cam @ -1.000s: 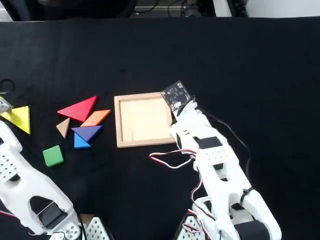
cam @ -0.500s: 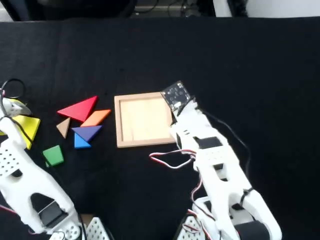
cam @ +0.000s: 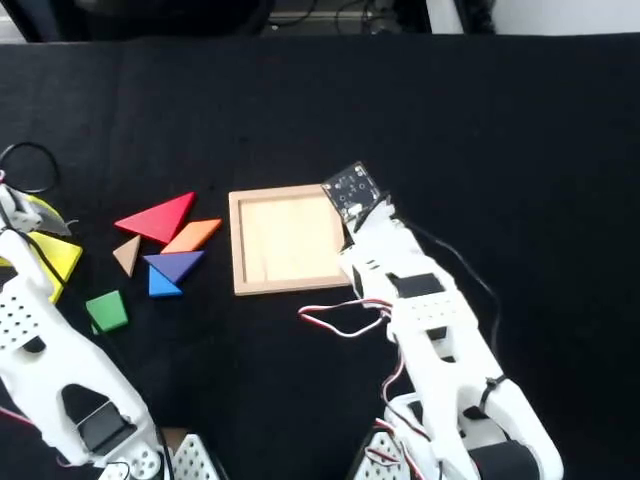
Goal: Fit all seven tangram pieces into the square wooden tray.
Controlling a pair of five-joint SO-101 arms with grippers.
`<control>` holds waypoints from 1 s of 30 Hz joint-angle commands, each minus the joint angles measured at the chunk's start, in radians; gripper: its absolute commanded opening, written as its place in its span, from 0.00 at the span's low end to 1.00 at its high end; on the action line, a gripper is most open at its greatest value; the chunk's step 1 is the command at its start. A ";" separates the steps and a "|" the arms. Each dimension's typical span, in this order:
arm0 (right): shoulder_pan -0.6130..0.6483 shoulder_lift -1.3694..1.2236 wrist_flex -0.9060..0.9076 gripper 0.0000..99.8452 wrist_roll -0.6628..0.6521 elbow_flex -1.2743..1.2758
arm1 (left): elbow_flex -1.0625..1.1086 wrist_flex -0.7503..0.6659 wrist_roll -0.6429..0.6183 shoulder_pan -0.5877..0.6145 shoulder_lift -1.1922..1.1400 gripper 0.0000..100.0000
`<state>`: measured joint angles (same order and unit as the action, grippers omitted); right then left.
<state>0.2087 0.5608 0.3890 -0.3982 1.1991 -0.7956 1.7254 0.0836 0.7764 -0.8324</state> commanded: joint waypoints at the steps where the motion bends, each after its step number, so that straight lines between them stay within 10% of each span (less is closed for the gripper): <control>1: 0.014 0.001 -0.018 0.01 -0.009 -0.007 | -0.058 0.017 0.123 0.016 0.011 0.30; 30: 0.014 0.001 -0.018 0.01 -0.009 -0.007 | -0.005 -0.069 0.262 -0.028 -0.199 0.28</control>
<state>0.2087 0.5608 0.3890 -0.3982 1.1991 -0.8109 1.6425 0.2923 0.7687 -1.0012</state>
